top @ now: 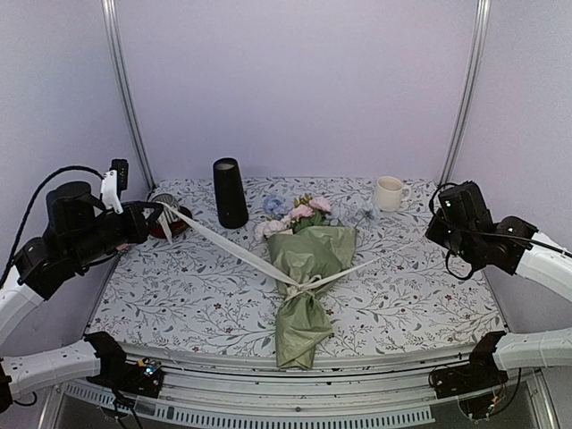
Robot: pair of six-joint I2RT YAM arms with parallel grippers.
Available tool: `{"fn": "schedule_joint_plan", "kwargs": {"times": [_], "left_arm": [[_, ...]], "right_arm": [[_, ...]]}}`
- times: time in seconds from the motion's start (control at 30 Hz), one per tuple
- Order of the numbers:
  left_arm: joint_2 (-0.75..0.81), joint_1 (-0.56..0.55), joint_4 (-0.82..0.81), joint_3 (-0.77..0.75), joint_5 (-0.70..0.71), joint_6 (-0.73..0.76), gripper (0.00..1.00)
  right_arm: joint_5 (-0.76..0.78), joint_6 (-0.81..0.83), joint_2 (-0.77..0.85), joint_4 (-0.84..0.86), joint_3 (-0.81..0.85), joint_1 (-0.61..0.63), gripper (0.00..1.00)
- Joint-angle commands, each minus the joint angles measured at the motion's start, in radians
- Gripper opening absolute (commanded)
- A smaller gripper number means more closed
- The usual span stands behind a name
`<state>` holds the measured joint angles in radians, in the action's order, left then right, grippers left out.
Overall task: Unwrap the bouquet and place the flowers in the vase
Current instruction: Untie the ribbon from the tied bouquet.
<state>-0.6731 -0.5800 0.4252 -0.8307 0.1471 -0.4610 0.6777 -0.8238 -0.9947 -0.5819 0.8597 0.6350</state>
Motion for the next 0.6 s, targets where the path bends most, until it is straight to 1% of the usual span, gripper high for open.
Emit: {"fn": "schedule_joint_plan", "kwargs": {"times": [0.0,0.2,0.57], "left_arm": [[0.041,0.020,-0.022,0.030,0.032,-0.026,0.00],[0.074,0.022,-0.025,0.038,0.060,-0.033,0.00],[0.100,0.022,-0.026,0.004,0.028,-0.011,0.00]], "right_arm": [[0.051,-0.056,0.033,-0.038,-0.033,-0.013,0.02],[0.056,-0.075,0.051,-0.032,-0.051,-0.017,0.02],[0.051,-0.078,0.040,-0.031,-0.063,-0.017,0.02]]}}
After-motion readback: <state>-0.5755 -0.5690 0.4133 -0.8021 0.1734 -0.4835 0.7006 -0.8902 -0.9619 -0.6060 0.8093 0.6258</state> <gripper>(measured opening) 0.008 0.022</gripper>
